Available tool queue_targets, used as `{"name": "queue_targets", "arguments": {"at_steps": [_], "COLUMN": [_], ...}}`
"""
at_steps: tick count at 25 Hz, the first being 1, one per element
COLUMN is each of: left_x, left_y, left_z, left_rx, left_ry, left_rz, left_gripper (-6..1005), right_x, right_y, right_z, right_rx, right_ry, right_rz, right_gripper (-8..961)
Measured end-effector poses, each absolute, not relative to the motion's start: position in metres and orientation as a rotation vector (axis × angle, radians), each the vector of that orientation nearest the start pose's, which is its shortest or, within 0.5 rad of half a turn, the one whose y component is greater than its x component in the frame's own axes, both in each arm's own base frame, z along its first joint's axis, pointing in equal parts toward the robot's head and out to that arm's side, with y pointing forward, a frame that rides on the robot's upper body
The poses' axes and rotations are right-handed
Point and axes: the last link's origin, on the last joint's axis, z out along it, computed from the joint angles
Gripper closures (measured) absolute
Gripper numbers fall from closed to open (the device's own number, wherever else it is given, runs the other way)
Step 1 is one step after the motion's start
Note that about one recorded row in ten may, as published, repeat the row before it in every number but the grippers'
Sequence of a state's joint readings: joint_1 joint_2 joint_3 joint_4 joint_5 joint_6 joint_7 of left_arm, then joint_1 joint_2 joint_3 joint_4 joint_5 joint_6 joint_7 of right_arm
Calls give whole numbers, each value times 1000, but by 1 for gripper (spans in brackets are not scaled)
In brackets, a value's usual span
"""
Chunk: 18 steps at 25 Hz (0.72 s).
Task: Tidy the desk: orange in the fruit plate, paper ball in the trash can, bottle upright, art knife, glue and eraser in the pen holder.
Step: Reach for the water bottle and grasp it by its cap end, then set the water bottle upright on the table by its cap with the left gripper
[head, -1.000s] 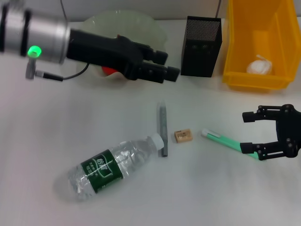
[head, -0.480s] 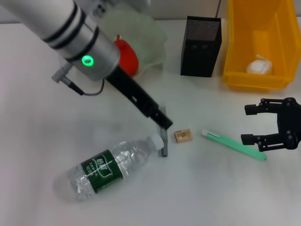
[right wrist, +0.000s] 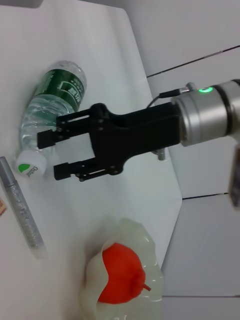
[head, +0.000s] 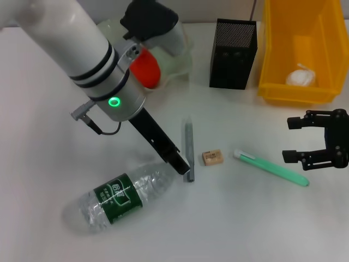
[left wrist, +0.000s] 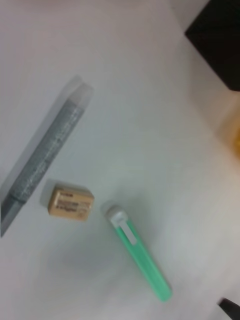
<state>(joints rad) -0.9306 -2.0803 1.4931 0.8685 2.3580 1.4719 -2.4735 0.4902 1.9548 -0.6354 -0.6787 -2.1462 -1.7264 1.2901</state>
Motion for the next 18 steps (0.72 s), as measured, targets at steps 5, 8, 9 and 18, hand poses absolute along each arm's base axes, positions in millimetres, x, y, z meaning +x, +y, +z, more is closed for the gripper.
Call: {"name": "queue_targets", "arguments": {"at_steps": [5,8,9,18], "left_x": [-140,-144,-144,-146], "left_y": [364,364,364,362], "left_z": [-82,-85,-85,-88], "left_rx": [-2906,-2904,-2904,-2903], "left_ry": [-819,-793,-788,-763], "left_rz": [612,611,612,622], "left_gripper": [355,354,358,398], "right_x": [299,299,299,297], "right_y": [308,309,308,310], "right_z": [50,50,50,53], "right_rx": [-2848,-2845,-2845,-2838], "right_ry": [501,502,503,510], "right_rz": [502,505,505,521], "right_gripper": [114,115,115,115]}}
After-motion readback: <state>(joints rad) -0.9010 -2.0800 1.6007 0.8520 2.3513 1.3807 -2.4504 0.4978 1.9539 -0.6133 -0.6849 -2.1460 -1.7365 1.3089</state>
